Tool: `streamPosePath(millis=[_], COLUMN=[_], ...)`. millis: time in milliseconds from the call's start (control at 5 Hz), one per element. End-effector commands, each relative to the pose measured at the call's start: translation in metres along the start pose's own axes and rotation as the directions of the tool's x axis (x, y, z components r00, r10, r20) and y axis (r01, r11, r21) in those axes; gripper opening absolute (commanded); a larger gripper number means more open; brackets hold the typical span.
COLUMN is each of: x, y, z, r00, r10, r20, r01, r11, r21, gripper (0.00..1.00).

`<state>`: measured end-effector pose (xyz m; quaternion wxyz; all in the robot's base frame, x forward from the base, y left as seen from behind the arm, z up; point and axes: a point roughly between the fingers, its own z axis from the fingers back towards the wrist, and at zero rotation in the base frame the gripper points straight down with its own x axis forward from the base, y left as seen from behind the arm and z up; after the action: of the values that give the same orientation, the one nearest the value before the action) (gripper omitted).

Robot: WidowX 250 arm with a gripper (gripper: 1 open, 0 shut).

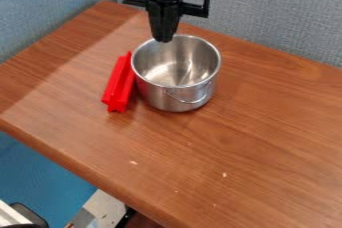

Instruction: Move the red object from the metal pot to the table

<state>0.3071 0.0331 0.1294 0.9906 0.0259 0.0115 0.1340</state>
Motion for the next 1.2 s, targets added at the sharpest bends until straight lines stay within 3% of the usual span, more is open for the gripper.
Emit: streamPosePath(millis=[0,400,1000], x=[0.000,0.001,-0.010], y=[-0.001,0.001,-0.002], z=[0.017,0.014,0.019], r00=[0.997,0.996,0.993], r10=[-0.009,-0.004,-0.019], r20=[0.079,0.093,0.117], r01=[0.008,0.001,0.013], r11=[1.000,0.999,0.999], r21=[0.011,0.032,0.051], gripper=[0.00,0.00,0.00])
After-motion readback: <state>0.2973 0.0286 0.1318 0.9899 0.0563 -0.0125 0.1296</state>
